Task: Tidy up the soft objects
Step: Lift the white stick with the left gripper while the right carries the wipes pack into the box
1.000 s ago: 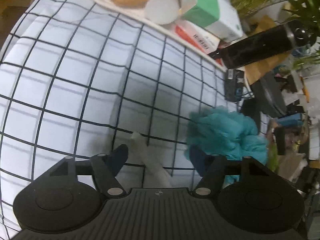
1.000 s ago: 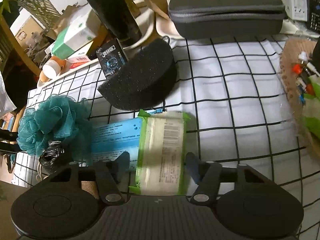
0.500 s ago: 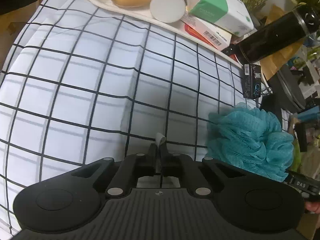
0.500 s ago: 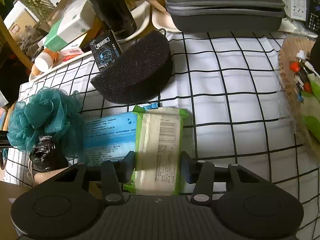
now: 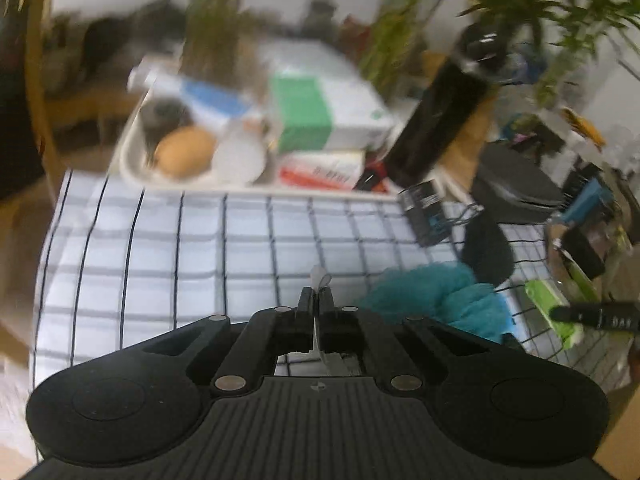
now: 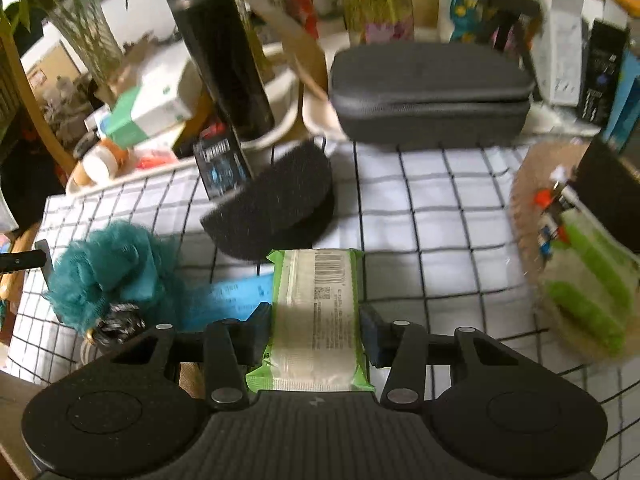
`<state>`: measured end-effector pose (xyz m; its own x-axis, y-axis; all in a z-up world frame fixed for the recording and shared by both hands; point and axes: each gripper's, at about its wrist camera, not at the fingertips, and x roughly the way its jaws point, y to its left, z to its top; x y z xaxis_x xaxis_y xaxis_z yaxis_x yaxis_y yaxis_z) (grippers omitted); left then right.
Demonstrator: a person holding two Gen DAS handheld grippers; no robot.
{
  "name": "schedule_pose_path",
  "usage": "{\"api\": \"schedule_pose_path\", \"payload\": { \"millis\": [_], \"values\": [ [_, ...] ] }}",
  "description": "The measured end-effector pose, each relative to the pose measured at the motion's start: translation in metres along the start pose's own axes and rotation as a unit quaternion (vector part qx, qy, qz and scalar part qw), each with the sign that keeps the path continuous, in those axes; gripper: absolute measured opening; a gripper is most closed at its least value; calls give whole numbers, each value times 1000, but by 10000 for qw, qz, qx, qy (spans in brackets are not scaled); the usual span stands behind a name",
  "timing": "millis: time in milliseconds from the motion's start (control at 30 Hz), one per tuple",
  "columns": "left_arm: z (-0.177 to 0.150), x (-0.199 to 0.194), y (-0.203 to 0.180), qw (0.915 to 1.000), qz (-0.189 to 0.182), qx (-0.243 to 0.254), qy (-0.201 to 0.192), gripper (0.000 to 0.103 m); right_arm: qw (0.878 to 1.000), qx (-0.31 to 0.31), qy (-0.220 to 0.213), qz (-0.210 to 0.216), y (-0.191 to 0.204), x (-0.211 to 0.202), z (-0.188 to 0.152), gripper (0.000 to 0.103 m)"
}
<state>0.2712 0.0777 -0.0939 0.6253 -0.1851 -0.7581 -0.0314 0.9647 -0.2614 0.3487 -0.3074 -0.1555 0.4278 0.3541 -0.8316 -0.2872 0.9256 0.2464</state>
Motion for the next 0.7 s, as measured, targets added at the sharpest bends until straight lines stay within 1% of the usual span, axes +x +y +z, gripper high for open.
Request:
{"api": "schedule_pose_path", "payload": {
  "millis": [233, 400, 567, 700],
  "values": [
    [5, -19, -14, 9992, -120, 190, -326, 2, 9992, -60, -392, -50, 0, -25, 2, 49],
    [12, -34, -20, 9975, -242, 305, -588, 2, 9981, -38, -617, 34, -3, -43, 1, 49],
    [12, -49, -30, 9941, -239, 591, -882, 2, 9955, -79, -914, 232, -2, -65, 1, 49],
    [11, -62, -33, 9915, -355, 675, -1051, 2, 9919, -114, -1159, 499, 0, -83, -1, 49]
  ]
}}
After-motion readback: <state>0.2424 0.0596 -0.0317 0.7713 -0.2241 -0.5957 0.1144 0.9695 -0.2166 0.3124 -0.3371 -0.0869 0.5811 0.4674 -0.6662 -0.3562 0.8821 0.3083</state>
